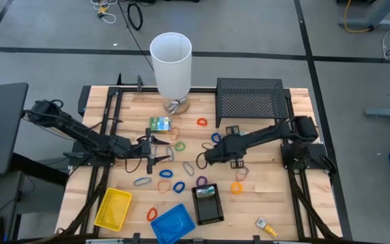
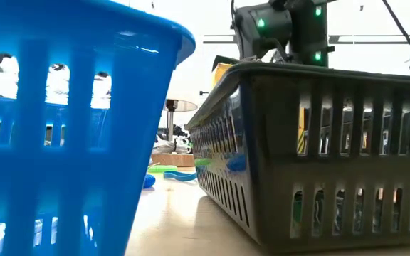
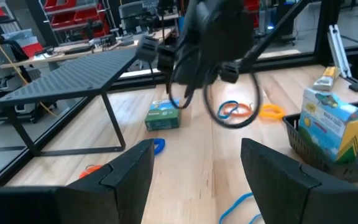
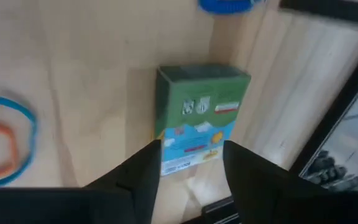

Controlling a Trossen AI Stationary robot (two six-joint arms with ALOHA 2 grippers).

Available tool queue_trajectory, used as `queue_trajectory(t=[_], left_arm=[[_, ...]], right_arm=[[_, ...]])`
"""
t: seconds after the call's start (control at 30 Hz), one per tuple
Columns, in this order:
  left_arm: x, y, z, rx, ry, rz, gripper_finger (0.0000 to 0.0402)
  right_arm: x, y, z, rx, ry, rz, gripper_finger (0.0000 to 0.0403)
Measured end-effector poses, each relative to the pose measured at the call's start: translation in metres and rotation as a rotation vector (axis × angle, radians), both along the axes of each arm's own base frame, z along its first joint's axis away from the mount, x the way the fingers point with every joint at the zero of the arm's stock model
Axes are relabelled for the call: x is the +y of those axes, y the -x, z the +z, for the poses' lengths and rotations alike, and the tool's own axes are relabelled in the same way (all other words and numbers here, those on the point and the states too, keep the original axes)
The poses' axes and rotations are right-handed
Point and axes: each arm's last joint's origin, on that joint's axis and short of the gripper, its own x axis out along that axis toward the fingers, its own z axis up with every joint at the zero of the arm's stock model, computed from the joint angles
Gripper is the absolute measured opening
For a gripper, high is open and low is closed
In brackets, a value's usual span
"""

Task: Pick & Place Office Desk Supplies
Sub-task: Put the yellow crayon box into the black bin

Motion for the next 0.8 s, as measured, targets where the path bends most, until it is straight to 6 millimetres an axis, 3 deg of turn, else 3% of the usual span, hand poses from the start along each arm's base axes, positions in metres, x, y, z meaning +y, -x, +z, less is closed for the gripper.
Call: queue_trajectory(t=[0.1,0.27,0.8], left_arm=[[0.0,-0.001,-0.001,-0.002,-0.001,0.0,0.0246],[-0.001,-0.002,-0.001,-0.011,0.003,0.0,0.0246],[-0.001,-0.002,-0.001,-0.014,0.005,0.001,0.0246]], right_arm=[[-0.011,0.008,0.0,-0.013,-0.048,-0.036,0.0129],[-0.02,0.013,-0.008,-0.047,-0.105,-0.041,0.0014],[-0.032,0.02,-0.035,-0.079,-0.115,-0.029,0.0002]])
